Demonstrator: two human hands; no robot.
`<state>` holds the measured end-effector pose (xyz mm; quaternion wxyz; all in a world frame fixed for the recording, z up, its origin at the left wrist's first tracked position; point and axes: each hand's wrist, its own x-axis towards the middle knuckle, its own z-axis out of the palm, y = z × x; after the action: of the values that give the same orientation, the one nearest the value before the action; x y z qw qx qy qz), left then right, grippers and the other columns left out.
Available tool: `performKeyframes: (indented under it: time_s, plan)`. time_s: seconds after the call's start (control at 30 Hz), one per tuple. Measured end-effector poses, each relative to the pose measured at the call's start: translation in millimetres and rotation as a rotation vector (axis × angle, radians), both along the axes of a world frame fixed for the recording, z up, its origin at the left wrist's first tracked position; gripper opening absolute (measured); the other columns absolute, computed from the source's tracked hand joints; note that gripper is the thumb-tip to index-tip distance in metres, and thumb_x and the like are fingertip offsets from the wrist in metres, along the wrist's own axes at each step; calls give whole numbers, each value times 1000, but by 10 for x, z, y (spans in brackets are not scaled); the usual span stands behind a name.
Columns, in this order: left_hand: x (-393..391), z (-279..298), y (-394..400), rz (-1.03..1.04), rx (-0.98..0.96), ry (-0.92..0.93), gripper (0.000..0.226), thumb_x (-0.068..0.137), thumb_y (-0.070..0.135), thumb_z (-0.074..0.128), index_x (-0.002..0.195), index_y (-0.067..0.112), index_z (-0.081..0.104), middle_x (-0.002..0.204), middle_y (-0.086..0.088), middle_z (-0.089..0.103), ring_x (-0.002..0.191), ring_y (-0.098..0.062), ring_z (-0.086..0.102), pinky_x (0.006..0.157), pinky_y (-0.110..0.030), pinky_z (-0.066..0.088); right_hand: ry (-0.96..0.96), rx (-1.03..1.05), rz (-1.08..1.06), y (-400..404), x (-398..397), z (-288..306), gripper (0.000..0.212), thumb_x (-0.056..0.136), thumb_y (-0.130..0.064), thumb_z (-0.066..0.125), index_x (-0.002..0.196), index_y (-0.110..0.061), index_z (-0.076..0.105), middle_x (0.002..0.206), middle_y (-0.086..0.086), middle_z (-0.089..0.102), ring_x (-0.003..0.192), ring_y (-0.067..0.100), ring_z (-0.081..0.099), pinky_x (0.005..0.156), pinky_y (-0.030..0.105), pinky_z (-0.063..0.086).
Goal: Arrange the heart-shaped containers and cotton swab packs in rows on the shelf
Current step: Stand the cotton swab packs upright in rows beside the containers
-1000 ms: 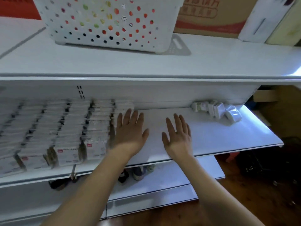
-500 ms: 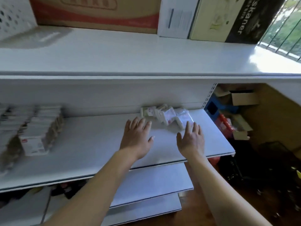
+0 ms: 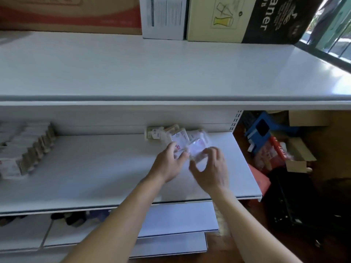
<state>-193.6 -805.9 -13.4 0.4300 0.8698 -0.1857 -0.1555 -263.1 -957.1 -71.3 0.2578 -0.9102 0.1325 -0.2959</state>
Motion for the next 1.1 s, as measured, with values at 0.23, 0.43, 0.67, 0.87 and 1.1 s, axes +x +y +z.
performKeyframes:
  time_s: [0.23, 0.43, 0.67, 0.87, 1.1]
  plan:
    - [171, -195, 10, 419, -196, 103, 25, 88, 26, 69, 110, 20, 58, 105, 3, 67, 94, -25, 65, 79, -33, 50, 126, 84, -27, -76, 193, -65, 39, 97, -32, 50, 129, -11, 56, 133, 7, 56, 118, 30, 53, 97, 35, 41]
    - [283, -157, 282, 418, -203, 93, 17, 87, 22, 68, 102, 22, 60, 96, 9, 66, 85, -17, 64, 66, -27, 49, 577, -115, -45, -359, 806, -58, 68, 92, -52, 52, 151, -35, 23, 162, 20, 11, 146, 39, 20, 113, 46, 28]
    - [397, -187, 287, 350, -245, 157, 20, 77, 35, 68, 94, 29, 60, 97, 9, 69, 86, -23, 69, 75, -43, 57, 449, -177, -204, -387, 613, -53, 37, 86, -46, 58, 115, -24, 57, 121, 8, 53, 106, 32, 52, 85, 38, 45]
    - [344, -71, 72, 385, -405, 261, 13, 92, 36, 64, 101, 26, 62, 101, 1, 70, 79, -25, 66, 73, -44, 59, -177, 67, 113, 57, 193, 108, 29, 82, -29, 66, 100, -8, 56, 124, 6, 56, 115, 22, 56, 84, 26, 47]
    - [286, -20, 211, 258, -658, 488, 29, 91, 24, 72, 117, 26, 58, 115, -2, 69, 94, -27, 72, 80, -57, 59, -158, 164, 235, 359, 300, 196, 29, 99, -30, 53, 121, -15, 64, 149, -1, 48, 128, 13, 54, 89, 16, 44]
